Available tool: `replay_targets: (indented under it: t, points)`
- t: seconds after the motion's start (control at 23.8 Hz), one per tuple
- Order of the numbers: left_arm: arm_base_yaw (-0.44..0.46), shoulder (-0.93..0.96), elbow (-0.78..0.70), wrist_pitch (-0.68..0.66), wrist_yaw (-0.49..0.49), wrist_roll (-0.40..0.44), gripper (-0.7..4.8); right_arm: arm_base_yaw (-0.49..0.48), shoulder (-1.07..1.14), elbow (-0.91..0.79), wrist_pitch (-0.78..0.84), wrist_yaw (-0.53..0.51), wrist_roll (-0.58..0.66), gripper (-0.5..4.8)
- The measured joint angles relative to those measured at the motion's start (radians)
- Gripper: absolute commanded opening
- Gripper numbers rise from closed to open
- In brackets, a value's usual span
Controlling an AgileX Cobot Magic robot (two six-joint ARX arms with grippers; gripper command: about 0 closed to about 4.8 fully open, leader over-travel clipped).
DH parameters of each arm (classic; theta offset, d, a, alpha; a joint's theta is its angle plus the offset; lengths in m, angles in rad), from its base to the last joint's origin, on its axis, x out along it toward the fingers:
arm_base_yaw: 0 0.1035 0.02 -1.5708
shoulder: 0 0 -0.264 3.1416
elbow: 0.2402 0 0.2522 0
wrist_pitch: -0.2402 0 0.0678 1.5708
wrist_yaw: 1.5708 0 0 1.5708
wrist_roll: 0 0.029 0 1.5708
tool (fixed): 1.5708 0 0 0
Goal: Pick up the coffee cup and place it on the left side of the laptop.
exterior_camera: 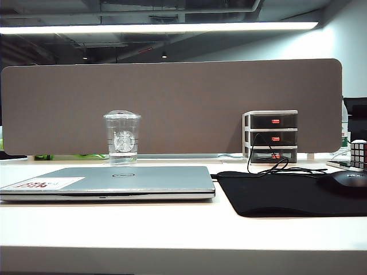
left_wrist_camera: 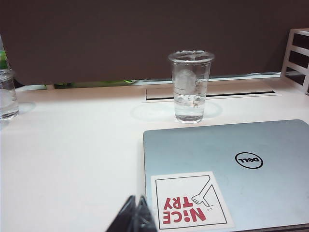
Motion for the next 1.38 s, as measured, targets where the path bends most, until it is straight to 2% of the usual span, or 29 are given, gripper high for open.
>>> replay_targets:
  t: [0.59, 0.71, 0.84, 0.92, 1.05, 1.13, 1.22, 1.3, 1.38]
  points:
    - [0.000, 0.000, 0.000, 0.000, 0.000, 0.000, -0.05, 0.000, 0.000, 0.000, 0.000, 0.000, 0.000, -0.05]
    - [0.000, 0.000, 0.000, 0.000, 0.001, -0.001, -0.05, 0.000, 0.000, 0.000, 0.000, -0.038, 0.016, -0.05]
    - [0.000, 0.000, 0.000, 0.000, 0.029, -0.038, -0.05, 0.000, 0.000, 0.000, 0.000, -0.126, 0.114, -0.06]
    - [0.000, 0.000, 0.000, 0.001, 0.070, -0.102, -0.05, 0.000, 0.000, 0.000, 0.000, -0.203, 0.201, -0.06]
    - [0.000, 0.000, 0.000, 0.010, 0.182, -0.259, -0.05, 0.000, 0.000, 0.000, 0.000, -0.365, 0.317, -0.05]
    - [0.000, 0.000, 0.000, 0.024, 0.270, -0.336, -0.05, 0.000, 0.000, 0.000, 0.001, -0.496, 0.331, -0.05]
    - [0.000, 0.000, 0.000, 0.058, 0.354, -0.360, -0.04, 0.000, 0.000, 0.000, 0.001, -0.600, 0.334, -0.05]
    - [0.000, 0.000, 0.000, 0.093, 0.372, -0.362, 0.01, 0.001, 0.000, 0.000, 0.001, -0.665, 0.335, -0.05]
    - [0.000, 0.000, 0.000, 0.122, 0.374, -0.369, 0.58, 0.000, 0.000, 0.000, 0.001, -0.685, 0.335, -0.05]
